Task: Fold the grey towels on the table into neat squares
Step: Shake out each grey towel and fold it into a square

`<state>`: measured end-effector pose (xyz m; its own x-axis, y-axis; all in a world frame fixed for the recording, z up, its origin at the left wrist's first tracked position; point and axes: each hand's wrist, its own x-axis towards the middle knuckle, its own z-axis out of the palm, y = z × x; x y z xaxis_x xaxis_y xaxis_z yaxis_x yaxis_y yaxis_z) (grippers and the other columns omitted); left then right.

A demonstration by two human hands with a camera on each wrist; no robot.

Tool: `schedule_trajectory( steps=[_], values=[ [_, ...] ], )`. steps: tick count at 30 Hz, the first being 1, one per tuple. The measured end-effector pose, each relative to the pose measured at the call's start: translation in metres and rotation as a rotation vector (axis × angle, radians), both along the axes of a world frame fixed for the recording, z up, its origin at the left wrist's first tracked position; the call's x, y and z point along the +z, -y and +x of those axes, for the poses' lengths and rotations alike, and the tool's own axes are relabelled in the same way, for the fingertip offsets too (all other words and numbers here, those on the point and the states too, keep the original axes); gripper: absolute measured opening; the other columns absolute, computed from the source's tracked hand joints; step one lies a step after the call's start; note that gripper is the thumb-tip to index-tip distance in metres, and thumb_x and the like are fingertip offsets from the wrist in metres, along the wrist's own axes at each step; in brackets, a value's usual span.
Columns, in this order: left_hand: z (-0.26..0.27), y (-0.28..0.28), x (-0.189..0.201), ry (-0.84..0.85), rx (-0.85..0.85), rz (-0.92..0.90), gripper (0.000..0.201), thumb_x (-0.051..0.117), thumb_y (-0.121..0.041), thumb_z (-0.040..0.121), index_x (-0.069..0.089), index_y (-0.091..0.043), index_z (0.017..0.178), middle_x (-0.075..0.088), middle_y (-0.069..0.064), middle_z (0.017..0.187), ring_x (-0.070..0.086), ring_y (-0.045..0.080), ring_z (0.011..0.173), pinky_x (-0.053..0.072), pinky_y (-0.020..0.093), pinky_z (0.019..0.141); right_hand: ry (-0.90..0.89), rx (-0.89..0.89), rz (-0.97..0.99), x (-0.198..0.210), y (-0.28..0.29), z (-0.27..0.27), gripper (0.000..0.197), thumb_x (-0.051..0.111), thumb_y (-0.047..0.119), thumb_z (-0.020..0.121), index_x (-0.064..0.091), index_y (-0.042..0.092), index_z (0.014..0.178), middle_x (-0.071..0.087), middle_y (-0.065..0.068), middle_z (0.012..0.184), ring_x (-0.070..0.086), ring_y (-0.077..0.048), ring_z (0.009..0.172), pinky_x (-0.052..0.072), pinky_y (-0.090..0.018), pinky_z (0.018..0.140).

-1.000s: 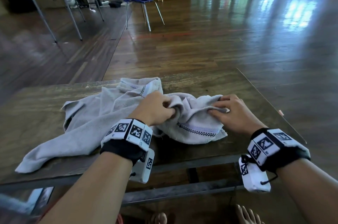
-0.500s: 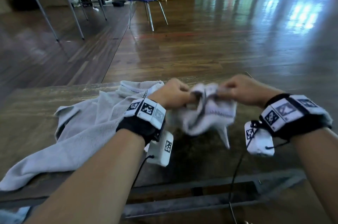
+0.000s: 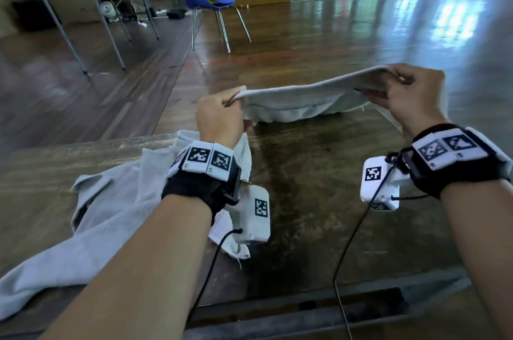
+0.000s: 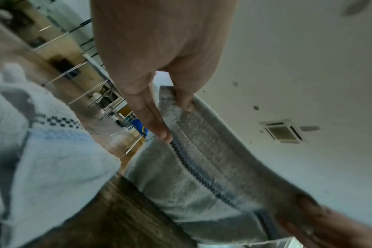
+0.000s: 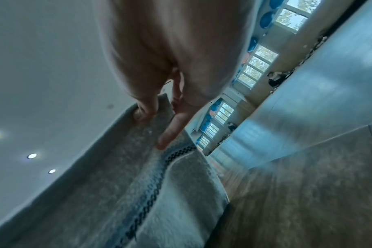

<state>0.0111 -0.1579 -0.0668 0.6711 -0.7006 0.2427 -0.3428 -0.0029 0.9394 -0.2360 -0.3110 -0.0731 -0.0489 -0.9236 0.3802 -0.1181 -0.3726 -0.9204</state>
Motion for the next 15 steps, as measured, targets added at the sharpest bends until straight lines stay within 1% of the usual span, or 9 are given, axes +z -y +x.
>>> schedule_trajectory(
  steps=[1, 3, 5, 7, 9, 11, 12, 13, 15],
  values=[
    [-0.003, 0.002, 0.0, -0.107, -0.031, -0.018, 0.021, 0.063, -0.005, 0.093, 0.076, -0.01, 0.108, 0.074, 0.015, 0.107, 0.073, 0.015, 0.063, 0.061, 0.026, 0.063, -0.028, 0.031, -0.001, 0.001, 0.005, -0.004, 0.013, 0.068, 0.016, 0.086, 0.079, 0.017, 0.094, 0.074, -0.01, 0.095, 0.076, -0.03, 0.088, 0.062, -0.044, 0.082],
    [-0.01, 0.003, 0.003, -0.236, -0.074, -0.087, 0.019, 0.064, -0.008, 0.093, 0.077, -0.016, 0.104, 0.076, 0.011, 0.102, 0.075, 0.025, 0.085, 0.062, 0.036, 0.08, -0.061, 0.057, -0.028, 0.002, 0.008, -0.013, 0.019, 0.068, 0.02, 0.084, 0.079, 0.015, 0.1, 0.073, -0.004, 0.091, 0.072, -0.028, 0.1, 0.057, -0.048, 0.094],
    [-0.016, 0.005, 0.009, -0.115, -0.054, -0.181, 0.018, 0.067, -0.009, 0.091, 0.078, -0.017, 0.103, 0.077, 0.004, 0.099, 0.072, 0.02, 0.099, 0.057, 0.037, 0.093, 0.007, 0.0, -0.125, 0.007, 0.002, -0.019, 0.014, 0.073, 0.022, 0.085, 0.081, 0.032, 0.092, 0.076, 0.003, 0.092, 0.073, -0.016, 0.096, 0.059, -0.041, 0.092],
    [-0.02, 0.006, 0.016, 0.073, -0.026, -0.292, 0.022, 0.065, -0.008, 0.089, 0.078, -0.015, 0.107, 0.077, -0.001, 0.101, 0.07, 0.012, 0.102, 0.054, 0.032, 0.096, 0.076, -0.089, -0.312, 0.011, -0.007, -0.024, 0.021, 0.075, 0.023, 0.087, 0.079, 0.037, 0.101, 0.077, 0.009, 0.104, 0.072, -0.006, 0.1, 0.059, -0.027, 0.089],
    [-0.023, 0.007, 0.019, 0.152, -0.042, -0.326, 0.025, 0.063, -0.008, 0.089, 0.077, -0.015, 0.109, 0.077, -0.007, 0.097, 0.069, 0.004, 0.095, 0.055, 0.022, 0.089, 0.086, -0.098, -0.386, 0.014, -0.01, -0.03, 0.028, 0.075, 0.024, 0.089, 0.074, 0.029, 0.116, 0.072, 0.014, 0.114, 0.069, 0.0, 0.106, 0.056, -0.019, 0.09],
    [-0.021, 0.01, 0.011, 0.205, -0.073, -0.214, 0.02, 0.065, -0.013, 0.091, 0.078, -0.019, 0.105, 0.068, -0.027, 0.069, 0.059, -0.012, 0.064, 0.047, 0.008, 0.063, 0.021, -0.056, -0.226, 0.01, -0.008, -0.038, 0.034, 0.077, 0.028, 0.088, 0.074, 0.015, 0.119, 0.073, 0.017, 0.102, 0.067, 0.01, 0.091, 0.053, -0.018, 0.086],
    [-0.021, 0.01, 0.005, 0.223, -0.087, -0.121, 0.017, 0.066, -0.015, 0.091, 0.079, -0.016, 0.103, 0.059, -0.03, 0.055, 0.051, -0.013, 0.051, 0.039, 0.006, 0.053, -0.063, -0.05, -0.123, 0.004, -0.007, -0.044, 0.037, 0.078, 0.032, 0.087, 0.075, 0.011, 0.117, 0.074, 0.017, 0.094, 0.064, 0.01, 0.083, 0.053, -0.022, 0.082],
    [-0.02, 0.009, -0.002, 0.22, -0.101, -0.05, 0.017, 0.066, -0.016, 0.091, 0.079, -0.016, 0.102, 0.059, -0.029, 0.053, 0.049, -0.011, 0.048, 0.038, 0.008, 0.051, -0.166, -0.05, -0.053, -0.004, -0.007, -0.053, 0.038, 0.079, 0.035, 0.085, 0.076, 0.011, 0.116, 0.075, 0.012, 0.094, 0.064, 0.006, 0.082, 0.053, -0.025, 0.083],
    [-0.022, 0.002, -0.013, 0.232, -0.128, -0.003, 0.017, 0.067, -0.017, 0.092, 0.079, -0.017, 0.103, 0.072, -0.016, 0.073, 0.06, -0.006, 0.066, 0.046, 0.012, 0.059, -0.301, -0.053, -0.05, -0.014, -0.013, -0.067, 0.032, 0.078, 0.034, 0.086, 0.077, 0.017, 0.112, 0.076, 0.001, 0.101, 0.066, 0.001, 0.085, 0.054, -0.022, 0.084]
  ],
)
